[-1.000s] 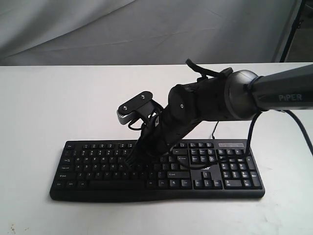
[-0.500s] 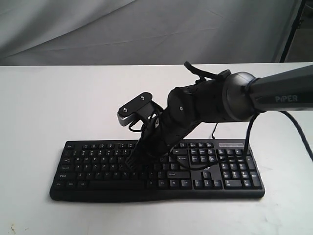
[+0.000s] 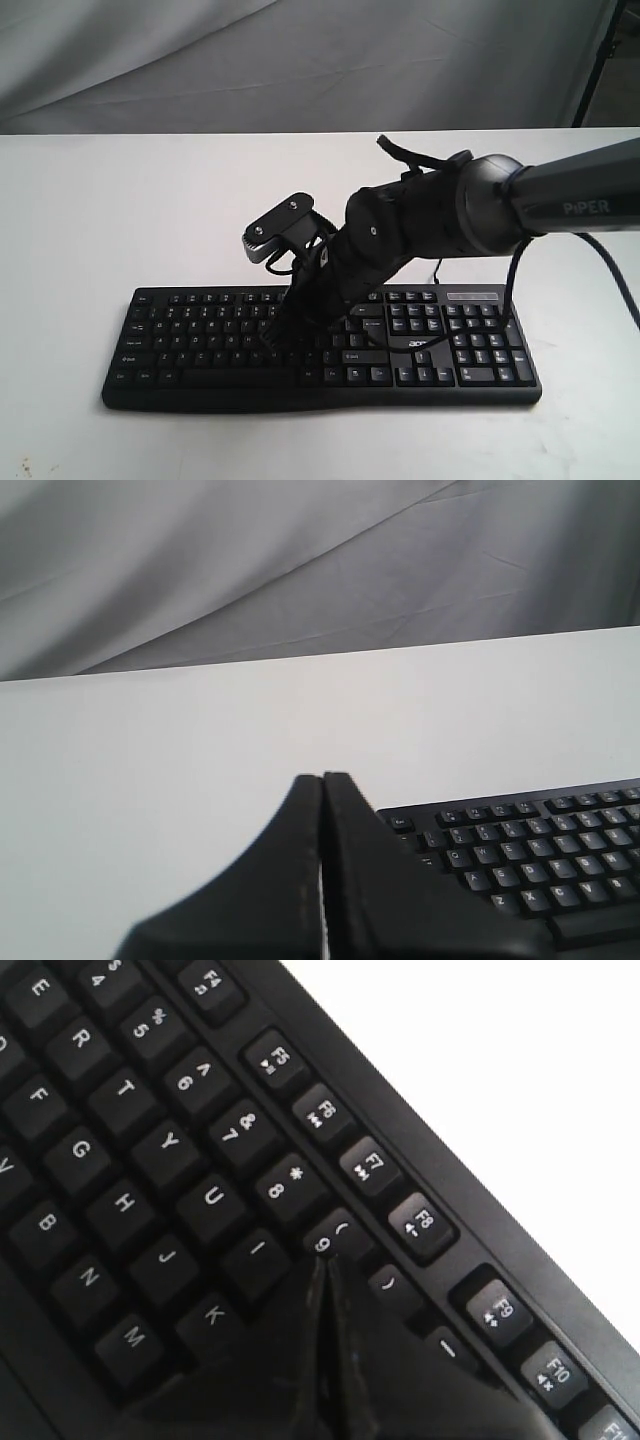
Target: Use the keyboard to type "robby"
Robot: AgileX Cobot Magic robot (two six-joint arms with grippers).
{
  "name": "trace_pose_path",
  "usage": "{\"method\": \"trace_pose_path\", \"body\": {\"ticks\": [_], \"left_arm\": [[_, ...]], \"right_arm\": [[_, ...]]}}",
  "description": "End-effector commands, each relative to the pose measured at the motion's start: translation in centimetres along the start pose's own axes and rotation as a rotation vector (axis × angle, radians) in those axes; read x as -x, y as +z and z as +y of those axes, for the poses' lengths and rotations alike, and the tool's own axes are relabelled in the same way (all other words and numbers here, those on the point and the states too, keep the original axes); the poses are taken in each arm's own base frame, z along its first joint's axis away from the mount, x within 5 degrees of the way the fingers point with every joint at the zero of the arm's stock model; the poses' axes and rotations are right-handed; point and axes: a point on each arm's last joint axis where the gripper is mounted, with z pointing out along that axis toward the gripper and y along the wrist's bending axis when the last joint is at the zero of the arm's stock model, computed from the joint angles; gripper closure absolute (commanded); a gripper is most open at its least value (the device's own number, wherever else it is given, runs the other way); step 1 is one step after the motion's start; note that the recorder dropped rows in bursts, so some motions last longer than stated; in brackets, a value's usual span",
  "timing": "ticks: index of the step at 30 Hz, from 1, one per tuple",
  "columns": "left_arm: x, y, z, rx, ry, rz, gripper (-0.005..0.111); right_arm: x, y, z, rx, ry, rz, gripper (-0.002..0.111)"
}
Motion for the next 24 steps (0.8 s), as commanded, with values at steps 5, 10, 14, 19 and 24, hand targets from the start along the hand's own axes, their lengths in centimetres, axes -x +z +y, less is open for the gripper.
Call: {"method": "trace_pose_path", "body": {"ticks": [5, 10, 14, 19, 24], "left_arm": [[-0.1, 0.0, 0.0, -0.005, 0.003, -0.007, 0.107], [-0.1, 0.0, 0.0, -0.005, 0.003, -0.007, 0.107], [-0.1, 0.0, 0.0, -0.005, 0.003, -0.007, 0.107], [-0.1, 0.0, 0.0, -0.005, 0.003, -0.007, 0.107], [-0.1, 0.0, 0.0, -0.005, 0.003, -0.007, 0.107]], "right_arm": [[1.0, -3.0, 0.4, 0.012, -0.009, -0.012, 0.108], [3.5, -4.5, 4.1, 0.071, -0.096, -0.034, 0.108], [3.5, -3.0, 5.6, 0.097, -0.099, -0.039, 0.108], [3.2, -1.4, 6.0, 0.103, -0.092, -0.028, 0.108], [3.1, -0.8, 6.2, 0.106, -0.086, -0.027, 0.108]]}}
